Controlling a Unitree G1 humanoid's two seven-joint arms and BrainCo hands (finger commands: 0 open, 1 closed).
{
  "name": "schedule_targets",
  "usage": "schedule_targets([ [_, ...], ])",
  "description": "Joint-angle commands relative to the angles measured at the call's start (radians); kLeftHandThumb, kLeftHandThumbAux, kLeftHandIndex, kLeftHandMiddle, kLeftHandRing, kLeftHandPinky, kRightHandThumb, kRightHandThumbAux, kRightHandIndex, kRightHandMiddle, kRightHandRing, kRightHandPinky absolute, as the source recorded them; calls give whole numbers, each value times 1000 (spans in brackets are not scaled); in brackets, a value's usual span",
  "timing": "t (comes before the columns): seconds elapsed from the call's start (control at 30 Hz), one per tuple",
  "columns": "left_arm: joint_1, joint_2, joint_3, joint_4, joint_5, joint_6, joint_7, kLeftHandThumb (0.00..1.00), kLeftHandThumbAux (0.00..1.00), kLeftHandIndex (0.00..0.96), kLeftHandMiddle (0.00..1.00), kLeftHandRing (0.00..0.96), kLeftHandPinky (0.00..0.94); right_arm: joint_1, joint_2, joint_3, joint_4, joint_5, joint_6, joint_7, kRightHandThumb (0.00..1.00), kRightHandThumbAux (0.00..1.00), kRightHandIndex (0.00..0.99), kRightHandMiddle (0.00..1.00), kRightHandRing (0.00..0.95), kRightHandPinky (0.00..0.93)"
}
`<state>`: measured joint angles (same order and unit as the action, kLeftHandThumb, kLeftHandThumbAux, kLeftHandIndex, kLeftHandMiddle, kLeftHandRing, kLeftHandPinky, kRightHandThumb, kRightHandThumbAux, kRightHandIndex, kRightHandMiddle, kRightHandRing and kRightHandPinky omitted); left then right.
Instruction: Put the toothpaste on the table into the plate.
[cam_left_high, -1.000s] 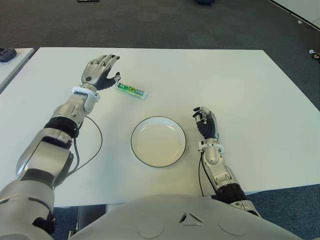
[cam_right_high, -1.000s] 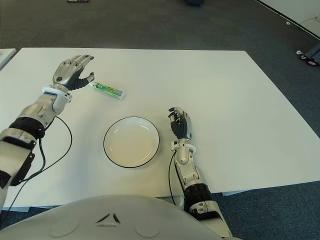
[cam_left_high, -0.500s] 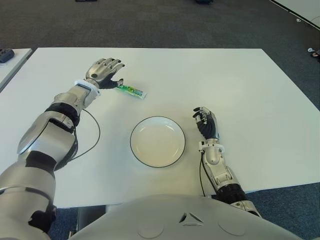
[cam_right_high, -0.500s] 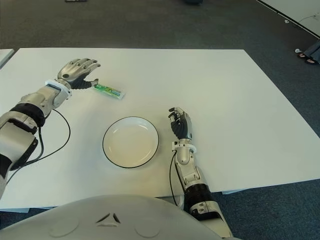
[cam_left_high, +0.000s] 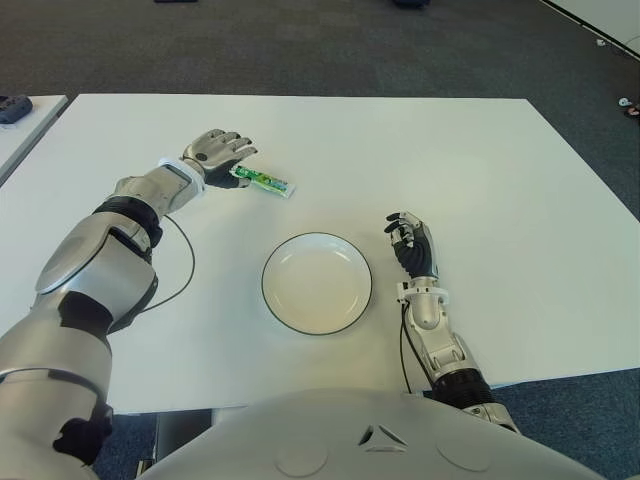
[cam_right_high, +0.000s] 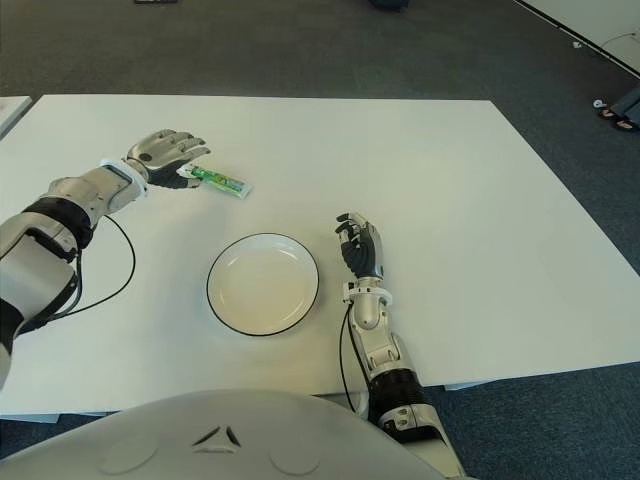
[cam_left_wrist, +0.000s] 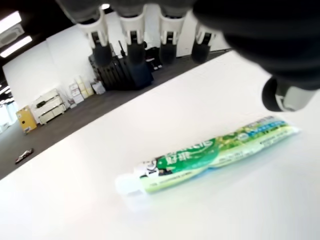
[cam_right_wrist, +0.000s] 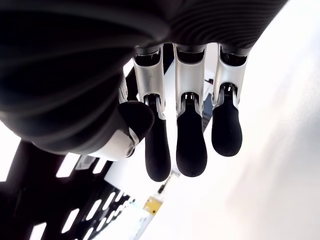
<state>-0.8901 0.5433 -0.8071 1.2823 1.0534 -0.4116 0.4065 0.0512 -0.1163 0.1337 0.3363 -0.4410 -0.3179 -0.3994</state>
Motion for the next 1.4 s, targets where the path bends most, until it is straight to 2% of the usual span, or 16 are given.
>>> schedule_targets([
  [0.03, -18, -26, -66, 29, 56, -1, -26, 440, 258, 0, 9, 0, 4, 14, 2, -4, -5, 9, 10, 3, 827, 700, 366, 513, 623, 606],
  [0.33, -53, -50, -178, 52, 134, -5, -83, 427, 277, 0, 10, 0, 3, 24, 4, -2, -12, -2, 9, -7, 827, 700, 368, 509, 615, 625],
  [0.5, -63, -63, -210, 60, 152, 2, -121, 418, 288, 0, 9, 0, 15, 26, 3, 0, -13, -9, 9, -13, 827, 700, 369, 506, 609, 607],
  [0.63, -66, -77, -229, 66, 161, 11, -147, 407, 293, 0, 2, 0, 23, 30, 2, 0, -17, -4, 4, -11, 827, 700, 367, 513, 630, 648],
  [0.8, -67, -89, -243, 71, 163, 20, -162, 399, 294, 0, 0, 0, 31, 35, 3, 0, -22, 1, 4, -8, 827, 700, 366, 520, 638, 631],
  [0.97, -64, -136, -258, 93, 166, 70, -213, 414, 309, 0, 3, 0, 26, 42, 5, -1, -34, 4, 9, -5, 827, 700, 366, 517, 633, 631],
  [1.13, -69, -144, -261, 105, 167, 90, -239, 422, 302, 0, 10, 0, 23, 49, 4, 0, -48, -2, 20, -4, 827, 700, 369, 508, 618, 615],
  [1.27, -76, -147, -257, 113, 159, 102, -255, 420, 293, 0, 16, 0, 25, 57, 5, 0, -61, -2, 28, 0, 827, 700, 369, 510, 622, 622],
  [1.4, -74, -158, -220, 118, 118, 116, -297, 424, 294, 0, 17, 0, 24, 63, 5, -1, -74, -2, 34, 2, 827, 700, 367, 523, 647, 638],
])
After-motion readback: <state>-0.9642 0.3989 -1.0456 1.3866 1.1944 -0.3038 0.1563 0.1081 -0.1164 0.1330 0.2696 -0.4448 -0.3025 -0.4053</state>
